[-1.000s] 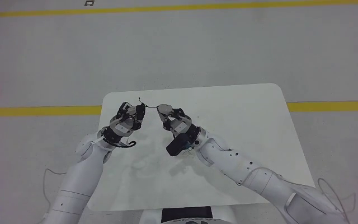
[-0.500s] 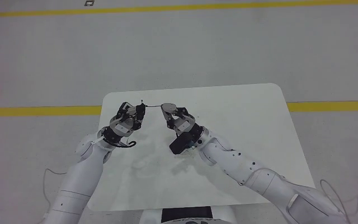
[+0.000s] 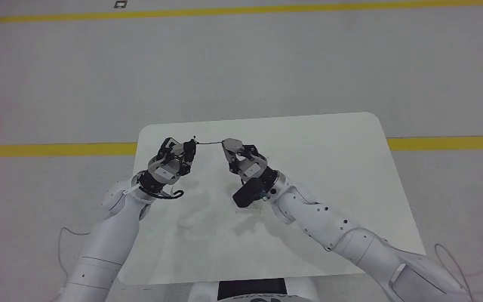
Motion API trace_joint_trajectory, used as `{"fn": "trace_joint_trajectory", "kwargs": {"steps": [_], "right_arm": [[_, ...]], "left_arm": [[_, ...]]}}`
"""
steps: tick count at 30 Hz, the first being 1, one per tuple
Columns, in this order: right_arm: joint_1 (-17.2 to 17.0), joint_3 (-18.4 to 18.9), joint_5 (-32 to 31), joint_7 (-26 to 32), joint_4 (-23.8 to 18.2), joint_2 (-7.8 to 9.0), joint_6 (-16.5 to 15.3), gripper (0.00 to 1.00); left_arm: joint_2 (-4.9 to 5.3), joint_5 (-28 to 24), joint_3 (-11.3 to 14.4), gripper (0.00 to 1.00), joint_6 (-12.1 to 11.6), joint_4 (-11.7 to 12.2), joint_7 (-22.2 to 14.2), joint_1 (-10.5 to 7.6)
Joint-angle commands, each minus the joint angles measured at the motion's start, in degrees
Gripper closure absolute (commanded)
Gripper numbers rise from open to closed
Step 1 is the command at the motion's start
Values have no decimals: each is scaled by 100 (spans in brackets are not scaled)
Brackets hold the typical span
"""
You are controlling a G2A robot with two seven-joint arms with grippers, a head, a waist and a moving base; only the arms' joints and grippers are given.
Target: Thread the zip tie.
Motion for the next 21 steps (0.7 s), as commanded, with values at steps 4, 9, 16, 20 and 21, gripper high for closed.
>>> {"fn": "trace_joint_trajectory", "kwargs": {"steps": [4,9,16,20,21], "right_arm": [[-23,33,0,17,-21,36,0,100],[-41,61,0,36,-47,70,0,100],[-74,122,0,27,-103,102,0,100],[-148,208,0,-18,-137,112,0,100],[-167,229,0,-29,-142,113,0,100]], "left_arm": [[0,0,0,100,0,0,0,0],[0,0,0,100,0,0,0,0],[0,0,0,100,0,0,0,0],[0,0,0,100,0,0,0,0],[0,0,0,100,0,0,0,0]]}}
